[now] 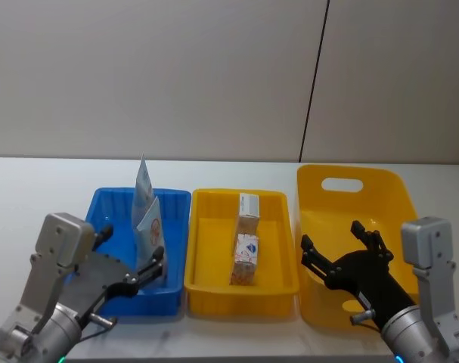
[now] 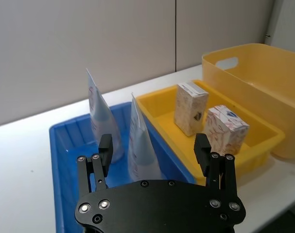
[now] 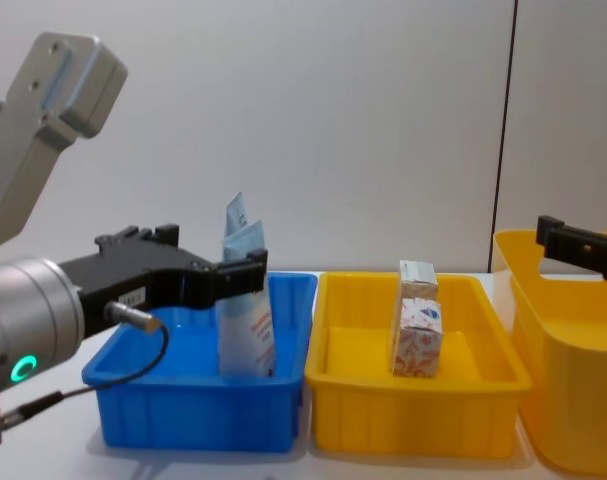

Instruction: Bimanual collaborative sorting of washing and personal care products

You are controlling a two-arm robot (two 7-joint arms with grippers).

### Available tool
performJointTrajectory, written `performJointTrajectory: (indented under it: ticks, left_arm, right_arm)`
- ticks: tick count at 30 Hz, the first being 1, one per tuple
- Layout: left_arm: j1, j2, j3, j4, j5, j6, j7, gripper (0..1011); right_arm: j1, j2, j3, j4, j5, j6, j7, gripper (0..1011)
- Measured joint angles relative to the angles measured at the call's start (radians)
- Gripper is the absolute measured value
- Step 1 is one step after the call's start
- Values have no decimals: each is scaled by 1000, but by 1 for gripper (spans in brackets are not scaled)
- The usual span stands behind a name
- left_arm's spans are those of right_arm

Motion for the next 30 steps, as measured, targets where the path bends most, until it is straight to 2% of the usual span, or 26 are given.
performJointTrajectory:
  ticks: [7, 12, 30]
  left_arm:
    - [23, -5, -9, -9, -41, 39, -23, 1001]
    - [18, -16, -9, 11, -56, 53, -40, 1001]
    - [-113, -87, -7, 208, -87, 97, -110, 1001]
  right_arm:
    - [0, 0, 0, 0, 0, 0, 0, 1003]
    - [0, 0, 0, 0, 0, 0, 0, 1003]
    - [0, 0, 0, 0, 0, 0, 0, 1003]
